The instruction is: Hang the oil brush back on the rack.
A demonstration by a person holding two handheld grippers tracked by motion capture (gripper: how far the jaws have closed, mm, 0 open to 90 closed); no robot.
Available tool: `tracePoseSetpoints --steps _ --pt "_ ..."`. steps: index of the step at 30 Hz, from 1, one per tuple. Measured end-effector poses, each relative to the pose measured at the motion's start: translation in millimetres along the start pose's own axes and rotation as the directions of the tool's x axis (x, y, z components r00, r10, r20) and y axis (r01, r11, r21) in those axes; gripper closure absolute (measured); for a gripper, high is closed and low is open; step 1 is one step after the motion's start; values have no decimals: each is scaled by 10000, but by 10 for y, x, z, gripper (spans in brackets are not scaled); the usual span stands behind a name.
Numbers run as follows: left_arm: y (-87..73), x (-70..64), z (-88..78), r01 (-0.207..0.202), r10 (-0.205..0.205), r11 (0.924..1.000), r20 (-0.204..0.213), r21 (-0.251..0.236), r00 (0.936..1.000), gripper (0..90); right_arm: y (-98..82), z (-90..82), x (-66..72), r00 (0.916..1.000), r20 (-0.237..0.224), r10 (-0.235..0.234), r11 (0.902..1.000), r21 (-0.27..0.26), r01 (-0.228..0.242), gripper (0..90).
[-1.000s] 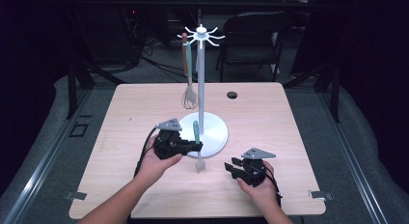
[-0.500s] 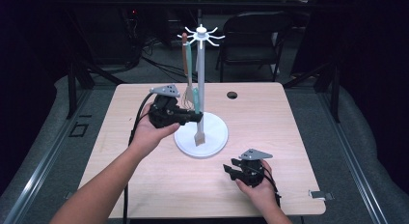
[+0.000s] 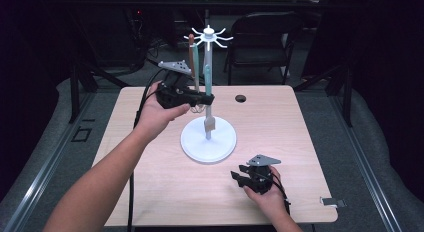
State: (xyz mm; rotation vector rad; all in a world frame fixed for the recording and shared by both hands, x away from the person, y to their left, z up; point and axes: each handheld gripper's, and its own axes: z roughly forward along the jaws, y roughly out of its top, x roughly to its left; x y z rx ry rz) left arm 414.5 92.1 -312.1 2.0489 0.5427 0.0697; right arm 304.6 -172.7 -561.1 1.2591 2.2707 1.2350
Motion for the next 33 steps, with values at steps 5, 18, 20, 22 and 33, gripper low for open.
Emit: tracePoseSetpoints --steps 5,18,20,22,33 --pt "183 25 -58 145 -145 9999 84 -62 9999 850 -6 15 6 10000 1 -86 10000 50 86 569" --pt "240 152 -25 780 -777 9965 135 -294 9969 850 -10 30 23 9996 -29 -267 9996 83 267 570" --pt "241 152 -20 809 -805 9962 125 -316 9967 850 -10 31 26 9996 -47 -265 9996 106 266 570" --pt "244 150 -10 858 -855 9956 92 -374 9963 849 -11 34 30 9996 -46 -278 9996 108 279 570" --pt "204 165 -32 1150 -1178 9925 -761 -412 9901 833 -10 34 34 9995 -8 -315 9995 87 316 570"
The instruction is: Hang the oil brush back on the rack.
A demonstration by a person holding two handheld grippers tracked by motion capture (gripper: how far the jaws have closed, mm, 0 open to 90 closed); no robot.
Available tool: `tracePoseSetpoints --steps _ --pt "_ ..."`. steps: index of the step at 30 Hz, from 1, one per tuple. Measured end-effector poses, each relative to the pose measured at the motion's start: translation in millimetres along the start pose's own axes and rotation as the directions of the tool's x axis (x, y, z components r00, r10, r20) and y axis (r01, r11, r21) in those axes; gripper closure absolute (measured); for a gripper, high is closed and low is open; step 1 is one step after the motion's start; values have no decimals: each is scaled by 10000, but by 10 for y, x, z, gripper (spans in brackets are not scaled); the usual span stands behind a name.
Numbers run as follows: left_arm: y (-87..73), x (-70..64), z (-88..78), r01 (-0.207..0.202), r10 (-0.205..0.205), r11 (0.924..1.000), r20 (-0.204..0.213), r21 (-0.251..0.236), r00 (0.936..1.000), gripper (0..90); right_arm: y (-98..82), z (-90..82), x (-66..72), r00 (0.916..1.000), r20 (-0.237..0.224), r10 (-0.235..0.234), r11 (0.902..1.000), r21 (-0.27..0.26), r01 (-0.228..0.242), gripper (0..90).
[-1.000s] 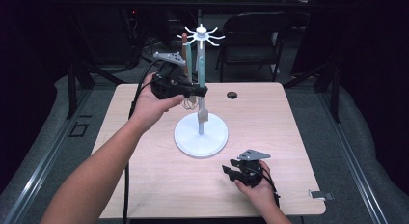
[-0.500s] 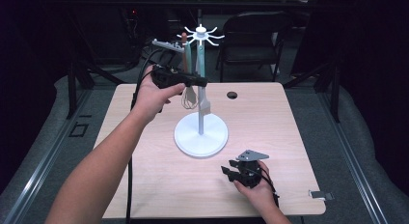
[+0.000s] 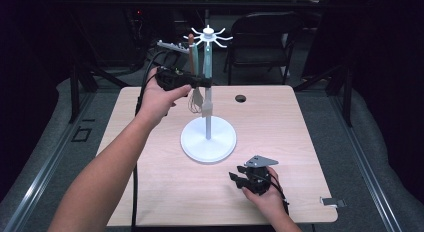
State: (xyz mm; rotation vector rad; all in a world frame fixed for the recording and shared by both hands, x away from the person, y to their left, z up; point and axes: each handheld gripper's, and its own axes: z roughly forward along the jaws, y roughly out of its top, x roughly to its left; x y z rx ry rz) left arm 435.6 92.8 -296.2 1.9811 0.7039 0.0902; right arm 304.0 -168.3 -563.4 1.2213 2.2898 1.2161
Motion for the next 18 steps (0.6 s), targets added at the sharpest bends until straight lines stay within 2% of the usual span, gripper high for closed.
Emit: tracePoseSetpoints --steps 1,4,6,7,8,11,16,18 --pt "-11 -26 -2 -69 69 10000 -128 8 9999 825 0 1 -3 10000 8 -8 10000 -26 8 570" --pt "-59 -101 -8 -331 324 9994 -716 -83 9969 698 3 -2 -12 10000 6 1 10000 3 -1 571" --pt "-94 -135 -14 -515 503 9986 -1161 -72 9920 639 2 -3 -13 10000 23 27 10000 -37 -26 571" --pt "-94 -135 -14 -515 503 9986 -1161 -72 9920 607 2 -4 -14 10000 38 18 10000 -40 -18 571" --pt "-128 -155 -26 -645 631 9979 -1359 -57 9887 591 2 -3 -12 10000 33 25 10000 -62 -24 570" --pt "-188 -176 -58 -811 789 9967 -1546 -83 9848 546 2 -3 -10 10000 4 19 10000 -51 -19 570" --pt "-317 -190 -118 -906 844 9953 -1579 -328 9839 505 7 -19 -24 10000 47 61 10000 -15 -61 570" --pt "-451 -173 -135 -913 859 9955 -1610 -260 9832 497 7 -21 -32 9999 93 83 9999 -111 -82 569"
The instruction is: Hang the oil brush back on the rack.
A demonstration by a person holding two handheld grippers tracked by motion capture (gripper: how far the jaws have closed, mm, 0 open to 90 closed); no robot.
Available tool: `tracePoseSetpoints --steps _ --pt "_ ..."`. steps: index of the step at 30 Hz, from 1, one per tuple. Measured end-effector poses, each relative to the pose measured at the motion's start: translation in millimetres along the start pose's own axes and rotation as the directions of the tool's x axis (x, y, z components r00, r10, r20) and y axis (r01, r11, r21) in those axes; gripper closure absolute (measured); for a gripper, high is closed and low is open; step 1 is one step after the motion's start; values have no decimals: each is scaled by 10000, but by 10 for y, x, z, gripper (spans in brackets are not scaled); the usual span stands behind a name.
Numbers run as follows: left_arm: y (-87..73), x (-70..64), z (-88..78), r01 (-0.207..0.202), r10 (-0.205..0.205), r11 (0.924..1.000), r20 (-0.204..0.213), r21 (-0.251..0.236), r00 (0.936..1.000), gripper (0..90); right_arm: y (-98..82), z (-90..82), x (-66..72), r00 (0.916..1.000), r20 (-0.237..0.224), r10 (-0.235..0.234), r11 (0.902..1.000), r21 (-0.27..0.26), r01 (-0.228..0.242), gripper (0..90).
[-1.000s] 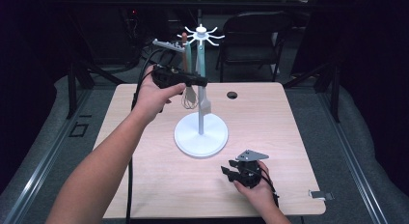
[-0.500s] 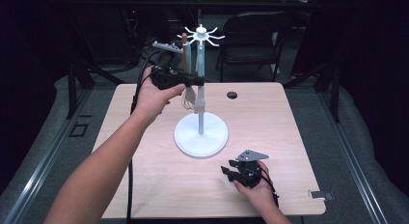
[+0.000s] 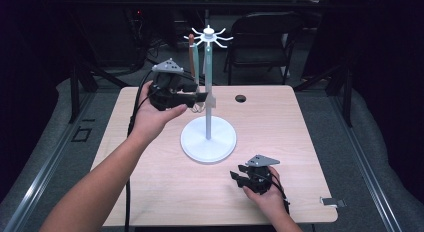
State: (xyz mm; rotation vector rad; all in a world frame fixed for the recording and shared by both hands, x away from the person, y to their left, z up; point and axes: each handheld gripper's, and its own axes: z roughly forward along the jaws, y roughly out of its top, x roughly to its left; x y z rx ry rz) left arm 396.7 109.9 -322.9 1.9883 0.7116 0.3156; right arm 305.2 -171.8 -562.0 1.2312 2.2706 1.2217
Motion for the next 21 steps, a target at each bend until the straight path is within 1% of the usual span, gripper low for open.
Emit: tracePoseSetpoints --steps 2,5,6,8,11,13,14,16,18,21 --pt "-102 12 -7 9 -8 10000 -91 53 10000 494 1 -5 -3 10000 17 29 10000 0 -29 567" --pt "-279 40 -20 167 -167 9998 -13 112 9999 482 1 -7 -3 10000 28 13 10000 -4 -13 562" --pt "-344 52 -27 138 -138 9998 -71 123 9999 481 1 -7 -3 10000 36 10 10000 1 -10 562" --pt "-476 73 -33 219 -218 9997 -159 115 9996 476 1 -9 -8 10000 54 -33 10000 46 33 559" --pt "-668 117 -38 359 -355 9991 -177 238 9992 471 -1 -3 -9 10000 75 15 10000 -7 -15 555" --pt "-798 140 -32 460 -452 9984 -245 320 9987 468 1 -7 -13 9999 105 -41 10000 42 40 552" --pt "-867 150 -27 494 -485 9983 -312 300 9983 468 -1 -5 -12 9999 100 -10 10000 -20 10 550" --pt "-1004 170 -19 572 -554 9974 -406 434 9976 464 -4 -1 -10 9999 107 5 9999 -139 -3 543" --pt "-1143 188 -4 661 -633 9962 -515 559 9967 464 -4 -4 -13 10000 84 -3 9999 -124 4 540" --pt "-1344 200 4 921 -880 9938 -649 616 9940 465 -5 -3 -17 9999 150 -36 9999 -123 37 534"
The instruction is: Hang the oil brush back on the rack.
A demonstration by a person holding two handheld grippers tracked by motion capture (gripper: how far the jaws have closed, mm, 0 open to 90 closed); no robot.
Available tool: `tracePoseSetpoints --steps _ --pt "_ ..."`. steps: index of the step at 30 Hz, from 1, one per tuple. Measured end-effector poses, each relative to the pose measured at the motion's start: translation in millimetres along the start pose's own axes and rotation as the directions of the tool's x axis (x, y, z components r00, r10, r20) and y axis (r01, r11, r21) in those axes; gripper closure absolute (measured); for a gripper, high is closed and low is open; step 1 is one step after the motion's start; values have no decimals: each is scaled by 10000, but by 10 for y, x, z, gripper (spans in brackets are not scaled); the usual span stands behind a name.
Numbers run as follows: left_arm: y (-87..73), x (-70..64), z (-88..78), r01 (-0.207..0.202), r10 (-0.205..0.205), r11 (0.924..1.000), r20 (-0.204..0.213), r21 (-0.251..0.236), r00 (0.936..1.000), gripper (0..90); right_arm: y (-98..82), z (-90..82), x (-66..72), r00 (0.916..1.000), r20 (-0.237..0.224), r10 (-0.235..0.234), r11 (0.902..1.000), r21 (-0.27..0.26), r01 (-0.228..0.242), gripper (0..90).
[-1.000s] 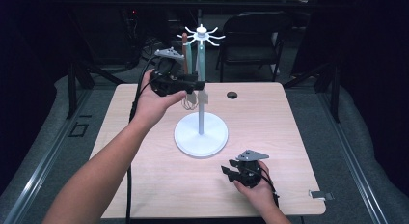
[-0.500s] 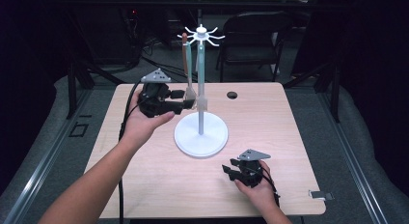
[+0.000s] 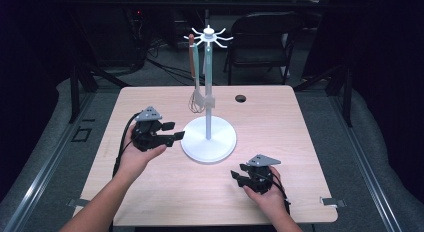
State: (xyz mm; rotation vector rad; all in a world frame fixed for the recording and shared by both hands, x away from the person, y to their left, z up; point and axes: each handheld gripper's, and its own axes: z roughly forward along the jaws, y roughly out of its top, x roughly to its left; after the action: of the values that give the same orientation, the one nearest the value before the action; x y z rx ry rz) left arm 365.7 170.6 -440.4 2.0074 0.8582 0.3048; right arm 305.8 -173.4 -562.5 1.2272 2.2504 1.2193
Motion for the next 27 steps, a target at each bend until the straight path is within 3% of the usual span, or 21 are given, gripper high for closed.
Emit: tracePoseSetpoints --steps 3,4,6,7,12,14,21,27 --pt "-132 15 10 250 -250 9997 46 -77 9997 463 -1 1 0 10000 -10 16 10000 -22 -16 533" --pt "-259 36 23 491 -491 9988 30 -90 9988 460 0 0 -1 10000 -10 14 10000 6 -14 531" --pt "-316 53 27 581 -581 9983 49 -17 9983 455 -2 2 1 10000 -2 5 10000 -13 -5 530" --pt "-436 79 31 805 -805 9968 -38 -20 9967 453 -2 0 1 10000 22 -43 10000 46 43 528" --pt "-672 140 29 1306 -1308 9914 -222 -88 9912 439 -3 -2 -2 10000 69 -28 10000 -8 28 521" --pt "-828 181 35 1534 -1537 9881 -495 -84 9869 433 -5 5 -3 10000 74 -31 10000 -36 31 515" --pt "-1099 257 66 1754 -1767 9843 -1057 -215 9786 433 -9 9 4 9997 214 -136 9999 2 136 509" --pt "-1195 282 98 1697 -1693 9855 -1237 -74 9778 433 -10 16 6 9997 193 -174 9998 -27 174 506"
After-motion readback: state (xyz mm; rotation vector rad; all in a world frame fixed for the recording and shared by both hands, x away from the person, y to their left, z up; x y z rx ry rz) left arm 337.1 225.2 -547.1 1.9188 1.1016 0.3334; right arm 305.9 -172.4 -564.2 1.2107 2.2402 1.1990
